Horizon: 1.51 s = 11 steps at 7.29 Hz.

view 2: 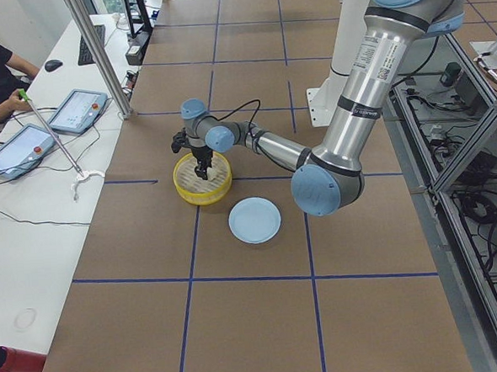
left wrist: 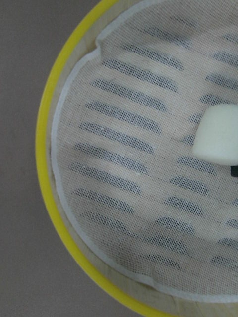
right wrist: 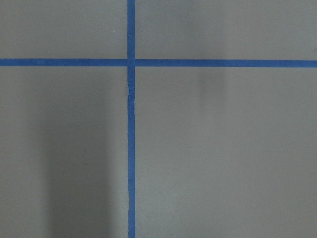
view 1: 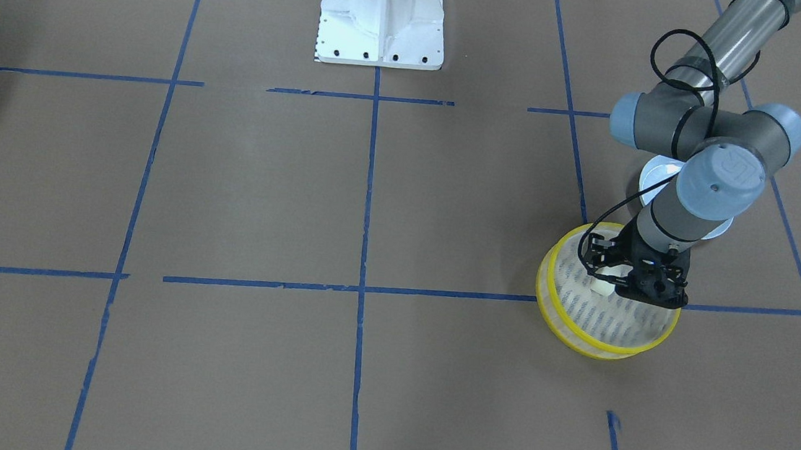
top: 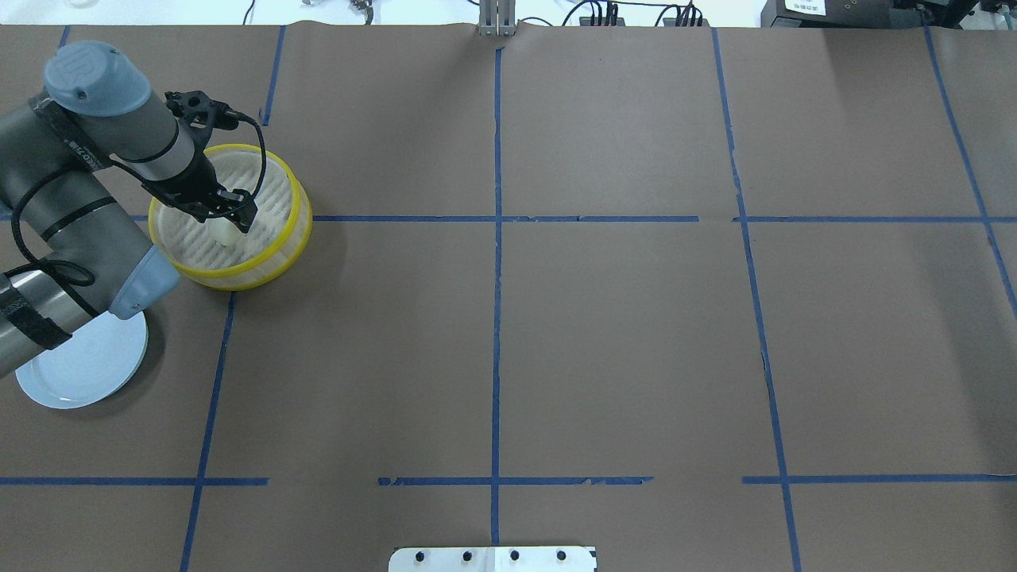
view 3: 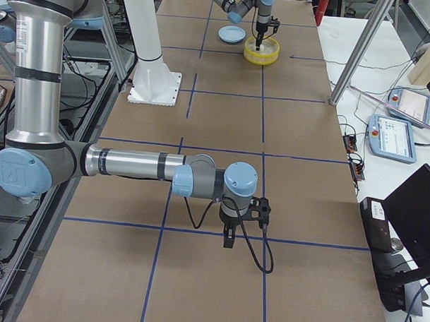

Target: Place bun in steamer

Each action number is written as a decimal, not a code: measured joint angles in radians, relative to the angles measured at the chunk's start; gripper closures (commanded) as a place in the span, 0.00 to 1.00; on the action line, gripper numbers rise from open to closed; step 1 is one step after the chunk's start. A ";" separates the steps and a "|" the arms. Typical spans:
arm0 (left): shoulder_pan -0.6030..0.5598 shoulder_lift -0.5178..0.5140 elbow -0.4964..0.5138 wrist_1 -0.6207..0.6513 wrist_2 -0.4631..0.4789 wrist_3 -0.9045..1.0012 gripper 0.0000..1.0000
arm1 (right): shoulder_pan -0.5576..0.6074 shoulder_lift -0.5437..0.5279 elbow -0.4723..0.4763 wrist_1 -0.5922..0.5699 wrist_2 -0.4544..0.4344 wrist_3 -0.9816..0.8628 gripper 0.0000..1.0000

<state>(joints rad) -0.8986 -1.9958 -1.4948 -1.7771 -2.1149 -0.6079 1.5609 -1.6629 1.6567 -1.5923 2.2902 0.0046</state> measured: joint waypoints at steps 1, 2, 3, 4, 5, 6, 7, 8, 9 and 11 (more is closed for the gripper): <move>-0.002 0.002 -0.005 -0.013 0.001 -0.001 0.00 | 0.000 0.000 0.000 0.000 0.000 0.000 0.00; -0.011 0.005 -0.022 -0.021 0.002 -0.002 0.00 | 0.000 0.000 0.000 0.000 0.000 -0.001 0.00; -0.030 0.014 -0.066 -0.021 0.003 0.002 0.00 | 0.000 0.000 0.000 0.000 0.000 0.000 0.00; -0.048 0.042 -0.141 -0.016 0.004 0.005 0.00 | 0.000 0.000 0.000 0.000 0.000 0.000 0.00; -0.068 0.096 -0.238 -0.012 0.004 0.008 0.00 | 0.000 0.000 0.000 0.000 0.000 0.000 0.00; -0.107 0.154 -0.325 -0.010 0.002 0.027 0.00 | 0.000 0.000 0.000 0.000 0.000 0.000 0.00; -0.178 0.208 -0.378 -0.009 -0.009 0.091 0.00 | 0.000 0.000 0.000 0.000 0.000 0.000 0.00; -0.274 0.264 -0.400 -0.008 -0.044 0.208 0.00 | 0.000 0.000 0.000 0.000 0.000 0.000 0.00; -0.368 0.331 -0.401 -0.008 -0.106 0.331 0.00 | 0.000 0.000 0.000 0.000 0.000 0.000 0.00; -0.545 0.459 -0.355 -0.009 -0.200 0.544 0.00 | 0.000 0.000 0.000 0.000 0.000 0.000 0.00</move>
<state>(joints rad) -1.4441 -1.5370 -1.8500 -1.7860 -2.3145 -0.0641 1.5609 -1.6629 1.6567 -1.5923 2.2902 0.0046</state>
